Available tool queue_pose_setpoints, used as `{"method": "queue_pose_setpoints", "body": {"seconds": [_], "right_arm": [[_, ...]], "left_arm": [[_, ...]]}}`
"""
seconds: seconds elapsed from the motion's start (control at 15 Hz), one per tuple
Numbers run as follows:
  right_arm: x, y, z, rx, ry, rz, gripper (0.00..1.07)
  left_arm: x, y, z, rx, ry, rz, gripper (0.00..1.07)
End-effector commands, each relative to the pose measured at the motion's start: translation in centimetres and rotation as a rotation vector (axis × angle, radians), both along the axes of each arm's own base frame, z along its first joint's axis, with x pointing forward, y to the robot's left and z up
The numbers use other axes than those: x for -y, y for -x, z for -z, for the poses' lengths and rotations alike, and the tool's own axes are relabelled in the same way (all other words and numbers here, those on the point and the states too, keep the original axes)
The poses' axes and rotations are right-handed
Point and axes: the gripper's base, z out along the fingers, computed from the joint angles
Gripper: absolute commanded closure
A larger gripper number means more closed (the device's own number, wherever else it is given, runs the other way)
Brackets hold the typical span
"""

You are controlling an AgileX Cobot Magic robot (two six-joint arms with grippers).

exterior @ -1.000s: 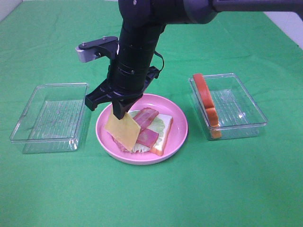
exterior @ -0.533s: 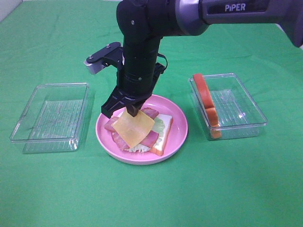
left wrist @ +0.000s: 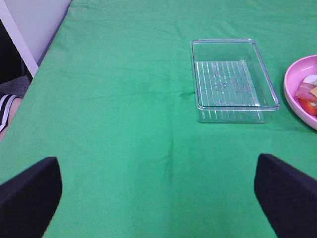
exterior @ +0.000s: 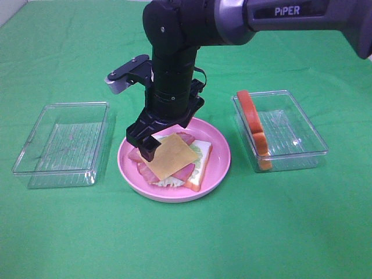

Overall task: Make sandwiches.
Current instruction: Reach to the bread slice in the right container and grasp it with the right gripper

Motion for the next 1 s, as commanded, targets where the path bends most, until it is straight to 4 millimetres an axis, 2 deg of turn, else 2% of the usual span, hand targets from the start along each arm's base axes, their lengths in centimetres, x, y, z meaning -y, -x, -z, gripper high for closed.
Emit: {"method": "queue_pose_setpoints", "body": {"seconds": [0.07,0.2,0.33,0.73,0.8,1.0], "right_arm": [[0.1,0.0,-1.7,0.03,-0.007,-0.008,0.11],[0.3,0.1,-3.2,0.061,-0.02,-0.011,0.11],[0.9,0.3,-5.8,0.129,-0.03,-0.023,0.11],[3.8,2.0,-15.3,0.353,-0.062,-0.025,0.11],[5.0,2.7,-17.8,0.418,-0.059,0.01,0.11],[6.7,3.1,-19.8,0.493,-0.015,0.102,0.11]], "left_arm": [[0.1,0.2,0.0,0.014,0.002,0.002,0.06],[0.1,0.2,0.0,0.014,0.002,0.002,0.06],[0.1,0.2,0.0,0.014,0.002,0.002,0.06],[0.1,0.2,0.0,0.014,0.002,0.002,0.06],[0.1,0.2,0.0,0.014,0.002,0.002,0.06],[0.1,0.2,0.0,0.014,0.002,0.002,0.06]]}}
